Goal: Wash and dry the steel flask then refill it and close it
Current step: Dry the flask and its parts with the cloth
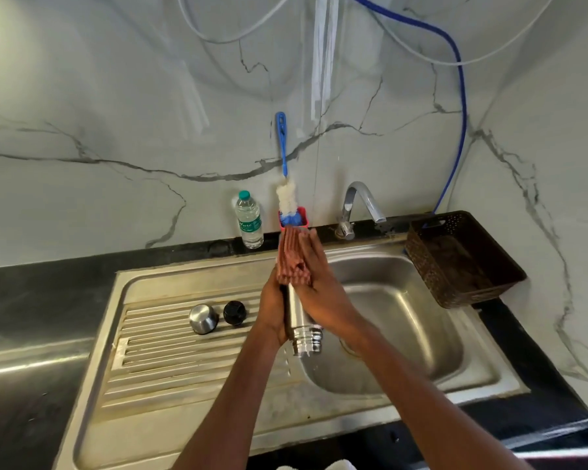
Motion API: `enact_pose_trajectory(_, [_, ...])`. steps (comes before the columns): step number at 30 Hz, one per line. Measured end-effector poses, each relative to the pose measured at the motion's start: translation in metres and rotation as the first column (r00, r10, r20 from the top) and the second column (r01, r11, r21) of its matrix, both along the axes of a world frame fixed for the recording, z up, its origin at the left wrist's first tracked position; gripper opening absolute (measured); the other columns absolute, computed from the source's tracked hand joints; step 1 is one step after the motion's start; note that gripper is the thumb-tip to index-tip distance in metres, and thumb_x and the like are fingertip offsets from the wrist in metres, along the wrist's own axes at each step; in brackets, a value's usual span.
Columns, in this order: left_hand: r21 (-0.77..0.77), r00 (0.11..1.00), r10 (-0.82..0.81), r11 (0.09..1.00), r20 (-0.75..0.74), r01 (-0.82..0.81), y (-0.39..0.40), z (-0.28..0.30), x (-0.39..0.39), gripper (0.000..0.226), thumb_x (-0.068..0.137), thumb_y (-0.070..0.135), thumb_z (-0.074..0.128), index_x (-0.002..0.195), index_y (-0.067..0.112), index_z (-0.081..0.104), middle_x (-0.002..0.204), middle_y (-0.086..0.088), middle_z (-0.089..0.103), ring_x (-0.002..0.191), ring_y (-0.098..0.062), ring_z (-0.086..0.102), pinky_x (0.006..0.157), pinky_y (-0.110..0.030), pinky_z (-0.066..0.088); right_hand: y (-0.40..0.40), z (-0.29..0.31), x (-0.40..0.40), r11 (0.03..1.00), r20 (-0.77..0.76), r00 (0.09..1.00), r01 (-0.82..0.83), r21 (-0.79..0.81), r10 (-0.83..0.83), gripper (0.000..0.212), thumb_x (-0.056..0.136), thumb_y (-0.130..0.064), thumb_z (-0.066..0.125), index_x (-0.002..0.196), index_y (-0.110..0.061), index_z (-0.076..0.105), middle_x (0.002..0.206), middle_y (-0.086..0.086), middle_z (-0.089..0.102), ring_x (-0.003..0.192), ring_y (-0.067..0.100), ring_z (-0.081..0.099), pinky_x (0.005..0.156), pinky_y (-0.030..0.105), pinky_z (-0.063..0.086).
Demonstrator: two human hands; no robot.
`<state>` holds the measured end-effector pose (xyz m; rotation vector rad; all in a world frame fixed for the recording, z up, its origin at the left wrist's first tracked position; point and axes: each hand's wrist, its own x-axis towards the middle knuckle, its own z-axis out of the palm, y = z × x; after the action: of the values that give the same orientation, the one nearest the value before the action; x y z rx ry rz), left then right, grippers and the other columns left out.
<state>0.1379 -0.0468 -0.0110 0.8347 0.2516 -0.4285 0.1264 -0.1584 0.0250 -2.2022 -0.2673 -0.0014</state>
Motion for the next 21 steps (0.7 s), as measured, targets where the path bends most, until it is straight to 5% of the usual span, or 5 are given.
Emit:
enact_pose_trajectory(7, [-0.077,0.993,0.078,0.993,-0.092,-0.086,0.015,-0.017,0.009,0.067,0.105,0.054,0.046,0.144,0.000,0.052,0.102,-0.017,0.072,0.093,-0.028,0.070,0.086,-0.041,0.058,0.011,-0.018,-0.062,0.999,-0.048,0.998,-0.043,-0.015,0.042,0.093,0.096,-0.039,0.059,0.161,-0.048,-0.007,0.167,-0.027,-0.017,0.156,0.010,0.011,0.123,0.045,0.034])
enact_pose_trajectory(11, [-0.009,1.000,0.019,1.000,0.005,-0.019,-0.002,-0.016,-0.007,0.052,0.110,0.044,0.039,0.146,0.010,0.057,0.135,-0.018,0.068,0.125,-0.031,0.065,0.106,-0.045,0.049,0.012,-0.002,-0.013,0.990,-0.101,0.990,0.110,0.090,-0.101,0.092,0.100,-0.034,0.060,0.163,-0.042,-0.007,0.169,-0.021,-0.019,0.151,0.005,0.003,0.125,0.044,0.023])
enact_pose_trajectory(16, [0.051,0.997,0.018,0.998,0.071,-0.022,-0.017,-0.014,-0.006,0.058,0.110,0.052,0.037,0.148,0.014,0.057,0.144,-0.022,0.062,0.136,-0.037,0.056,0.117,-0.053,0.041,-0.010,0.007,0.028,0.930,-0.149,0.967,0.242,0.275,-0.208,0.075,0.094,-0.061,0.054,0.158,-0.047,0.018,0.169,-0.006,0.023,0.154,0.017,0.028,0.125,0.053,0.027])
enact_pose_trajectory(19, [0.005,0.994,0.088,0.996,0.069,-0.089,-0.025,-0.011,0.008,0.060,0.110,0.053,0.037,0.152,0.012,0.052,0.145,-0.019,0.061,0.137,-0.033,0.057,0.113,-0.048,0.044,-0.016,0.002,-0.001,0.960,-0.123,0.987,0.135,0.245,-0.107,0.079,0.100,-0.053,0.054,0.160,-0.051,0.003,0.172,-0.014,0.009,0.157,0.013,0.019,0.126,0.050,0.028])
enact_pose_trajectory(21, [0.021,0.989,0.145,0.989,0.036,-0.146,-0.029,-0.009,0.018,0.067,0.104,0.058,0.048,0.149,0.008,0.053,0.130,-0.020,0.068,0.121,-0.034,0.066,0.099,-0.046,0.054,-0.027,-0.010,-0.030,0.992,-0.074,0.997,0.020,0.124,-0.011,0.076,0.105,-0.045,0.048,0.161,-0.048,-0.004,0.171,-0.022,-0.009,0.159,0.012,0.007,0.125,0.046,0.029])
